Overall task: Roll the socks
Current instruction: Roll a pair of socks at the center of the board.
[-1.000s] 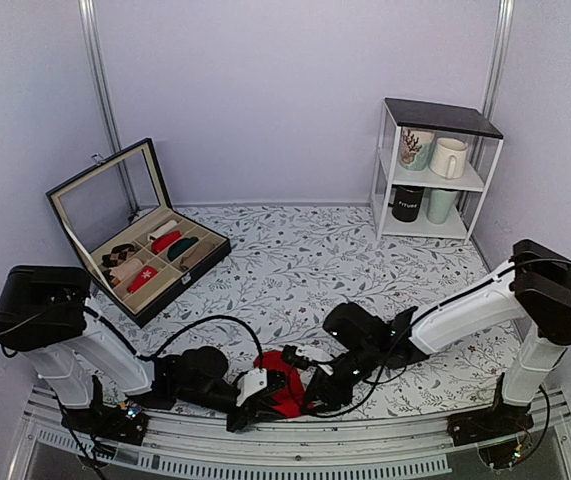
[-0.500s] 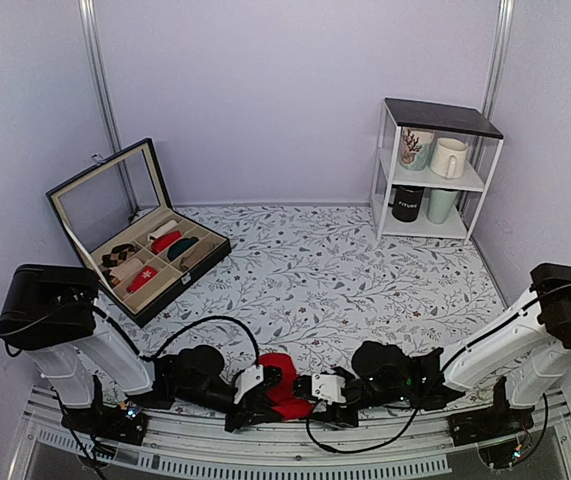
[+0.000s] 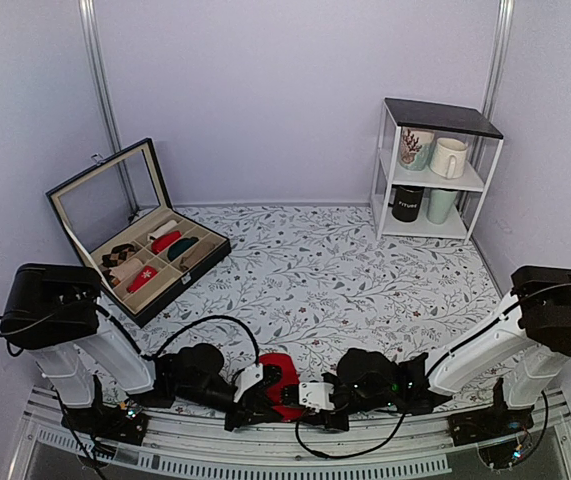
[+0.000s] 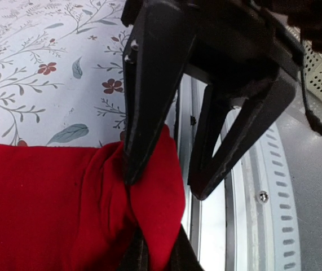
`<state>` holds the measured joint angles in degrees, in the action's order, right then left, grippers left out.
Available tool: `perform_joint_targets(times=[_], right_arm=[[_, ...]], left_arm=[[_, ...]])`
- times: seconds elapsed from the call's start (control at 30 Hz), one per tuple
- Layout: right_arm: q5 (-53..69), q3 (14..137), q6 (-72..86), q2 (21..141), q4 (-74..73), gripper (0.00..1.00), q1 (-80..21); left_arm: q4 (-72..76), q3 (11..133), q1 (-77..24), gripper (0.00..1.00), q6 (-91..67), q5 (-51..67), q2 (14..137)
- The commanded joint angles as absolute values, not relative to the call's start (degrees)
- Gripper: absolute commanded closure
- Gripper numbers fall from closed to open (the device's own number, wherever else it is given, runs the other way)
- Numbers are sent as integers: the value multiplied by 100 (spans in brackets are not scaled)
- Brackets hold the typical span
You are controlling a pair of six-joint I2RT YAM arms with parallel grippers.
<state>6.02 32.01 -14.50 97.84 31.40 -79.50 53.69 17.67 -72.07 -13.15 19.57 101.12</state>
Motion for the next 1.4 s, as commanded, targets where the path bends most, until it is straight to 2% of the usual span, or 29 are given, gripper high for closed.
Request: perform_joint_targets(times=[0.0, 0.13, 0.3, 0.4, 0.57, 0.77, 1.0, 1.37], right_arm=[[481, 3342, -1295, 10027, 2962, 60, -7979], [457, 3419, -1296, 10110, 2883, 63, -7972], [448, 3604, -1239, 10249, 2552, 81, -7973], [468, 3692, -1089, 10223, 2261, 87, -7938], [1081, 3821, -499, 10165, 1565, 88, -7627], [2172, 4392, -46, 10360, 199, 88, -7228], [3112, 5102, 303, 10945, -931, 87, -6664], [3436, 5762, 539, 11560, -1619, 87, -6542]], left_arm=[[4884, 1631, -7164, 98, -1335, 2137, 10342], [4911, 1615, -7150, 98, -1345, 2166, 10347], [4900, 1625, -7143, 97, -1328, 2150, 10345], [4898, 1640, -7145, 86, -1279, 2068, 10309], [4348, 1769, -7178, 69, -1039, 1734, 9747], [3078, 1917, -7519, 55, -669, 809, 8532], [3284, 1750, -7703, 55, -612, 370, 8451], [3487, 1878, -8037, 54, -470, -206, 8900]])
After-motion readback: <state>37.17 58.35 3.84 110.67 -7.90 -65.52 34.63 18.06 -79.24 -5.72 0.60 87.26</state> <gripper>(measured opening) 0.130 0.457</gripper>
